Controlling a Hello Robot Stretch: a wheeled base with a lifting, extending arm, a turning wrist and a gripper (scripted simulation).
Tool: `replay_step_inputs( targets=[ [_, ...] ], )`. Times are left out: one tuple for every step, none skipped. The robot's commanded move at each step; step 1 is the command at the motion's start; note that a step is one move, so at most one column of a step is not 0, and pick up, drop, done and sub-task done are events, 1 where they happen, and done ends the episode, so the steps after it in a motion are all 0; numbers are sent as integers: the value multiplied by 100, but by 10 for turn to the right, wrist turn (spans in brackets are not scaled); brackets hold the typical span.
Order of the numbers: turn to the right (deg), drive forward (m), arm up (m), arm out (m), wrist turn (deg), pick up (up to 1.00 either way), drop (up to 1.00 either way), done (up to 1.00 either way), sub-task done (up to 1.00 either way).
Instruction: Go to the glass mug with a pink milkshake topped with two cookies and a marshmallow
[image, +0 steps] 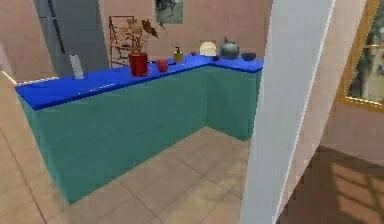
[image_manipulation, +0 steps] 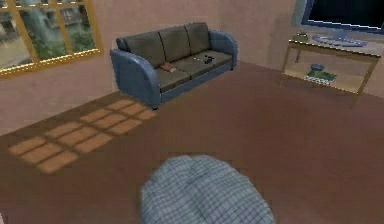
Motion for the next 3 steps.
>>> replay_step_inputs(
  targets=[
    [-450, 0, 0, 0, 0, 0, 0, 0, 0],
    [0, 35, 0, 0, 0, 0, 0, 0, 0],
    [-30, 0, 0, 0, 0, 0, 0, 0, 0]
  ],
)
